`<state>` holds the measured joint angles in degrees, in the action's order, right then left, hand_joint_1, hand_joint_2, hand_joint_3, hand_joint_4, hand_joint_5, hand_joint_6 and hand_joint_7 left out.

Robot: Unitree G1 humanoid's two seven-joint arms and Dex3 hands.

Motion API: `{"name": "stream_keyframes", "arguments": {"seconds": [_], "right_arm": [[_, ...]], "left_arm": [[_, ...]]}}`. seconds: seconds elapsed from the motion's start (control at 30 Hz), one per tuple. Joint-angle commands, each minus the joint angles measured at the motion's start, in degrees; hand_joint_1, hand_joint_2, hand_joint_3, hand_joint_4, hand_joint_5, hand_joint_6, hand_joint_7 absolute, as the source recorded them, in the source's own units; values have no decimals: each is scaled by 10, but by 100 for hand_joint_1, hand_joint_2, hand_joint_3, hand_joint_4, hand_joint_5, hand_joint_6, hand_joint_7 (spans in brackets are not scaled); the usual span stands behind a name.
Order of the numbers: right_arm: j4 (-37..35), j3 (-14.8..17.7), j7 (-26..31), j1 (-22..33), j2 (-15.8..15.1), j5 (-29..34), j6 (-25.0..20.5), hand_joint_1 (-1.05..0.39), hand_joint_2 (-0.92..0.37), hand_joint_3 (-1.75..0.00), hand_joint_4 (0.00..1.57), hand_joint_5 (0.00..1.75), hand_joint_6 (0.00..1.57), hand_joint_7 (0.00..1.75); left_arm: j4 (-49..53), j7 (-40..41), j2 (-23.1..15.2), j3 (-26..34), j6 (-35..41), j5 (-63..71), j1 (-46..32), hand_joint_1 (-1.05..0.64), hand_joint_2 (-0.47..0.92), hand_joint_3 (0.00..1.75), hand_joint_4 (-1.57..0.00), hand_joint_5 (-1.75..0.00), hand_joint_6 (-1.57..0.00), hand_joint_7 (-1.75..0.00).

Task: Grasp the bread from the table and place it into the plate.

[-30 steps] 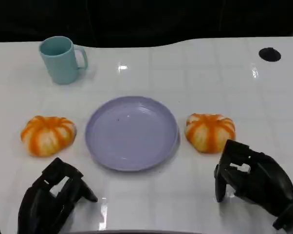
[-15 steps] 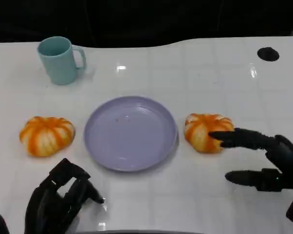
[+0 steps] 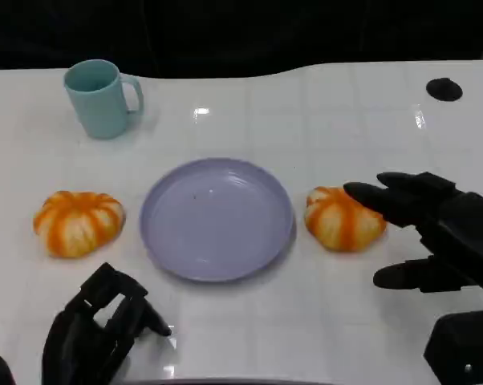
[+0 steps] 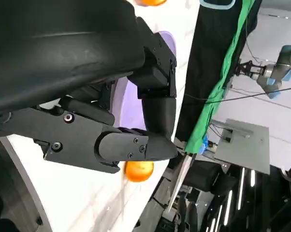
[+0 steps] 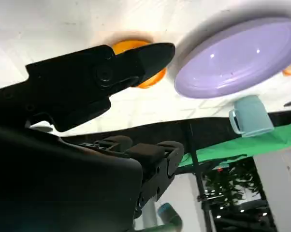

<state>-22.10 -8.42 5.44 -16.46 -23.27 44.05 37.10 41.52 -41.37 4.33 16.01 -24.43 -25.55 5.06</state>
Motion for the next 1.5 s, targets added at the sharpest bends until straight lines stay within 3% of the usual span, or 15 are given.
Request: {"name": "stream_keyframes", "arguments": {"seconds": [0.03, 0.13, 0.47, 0.63, 0.73, 1.0, 1.17, 1.27, 1.4, 1.47, 1.5], "right_arm": [[-33, -38, 57, -36, -15, 45, -21, -46, -86, 0, 15, 15, 25, 0], [-42, -53, 74, -43, -20, 47, -26, -47, -86, 0, 16, 14, 25, 0], [-254, -191, 167, -180, 36, 138, -120, -50, -86, 0, 12, 13, 23, 0], [-345, -237, 211, -226, 64, 144, -144, -50, -85, 0, 11, 17, 24, 0], [-390, -258, 222, -247, 78, 140, -155, -50, -85, 0, 2, 37, 24, 0], [-470, -290, 231, -279, 110, 126, -181, -49, -86, 0, 0, 34, 21, 0], [-491, -299, 245, -284, 118, 117, -182, -47, -88, -1, 0, 45, 24, 2], [-501, -299, 261, -283, 118, 105, -169, -40, -89, 0, 3, 84, 37, 5], [-509, -302, 296, -283, 116, 99, -152, -33, -90, 0, 14, 115, 52, 15], [-514, -304, 337, -279, 114, 99, -130, -23, -92, -2, 46, 147, 70, 49], [-517, -303, 351, -277, 113, 97, -118, -22, -92, -3, 52, 152, 71, 59]], "left_arm": [[-2, -3, -5, 6, 0, -9, 0, -53, 92, 27, -62, -175, -47, -159], [-2, -4, -5, 6, 1, -10, 0, -53, 92, 27, -62, -175, -47, -158], [-18, -2, -4, 4, 3, -8, -12, -51, 92, 27, -60, -175, -48, -153], [-22, -4, -2, 4, 4, -10, -15, -51, 92, 28, -59, -175, -48, -151], [-23, -5, -2, 3, 3, -10, -15, -51, 92, 28, -59, -175, -49, -151], [-27, -4, 2, 2, 4, -12, -18, -51, 92, 27, -60, -175, -49, -151], [-30, -6, 3, 1, 1, -12, -21, -51, 92, 27, -60, -175, -49, -151], [-37, -2, 4, -1, 1, -10, -26, -51, 92, 28, -60, -175, -49, -151], [-45, 2, 5, -3, 7, -9, -30, -51, 92, 28, -59, -175, -48, -151], [-48, 4, 5, -3, 13, -9, -30, -51, 92, 27, -59, -175, -49, -151], [-50, 5, 5, -4, 14, -9, -31, -51, 92, 27, -59, -175, -49, -150]]}}
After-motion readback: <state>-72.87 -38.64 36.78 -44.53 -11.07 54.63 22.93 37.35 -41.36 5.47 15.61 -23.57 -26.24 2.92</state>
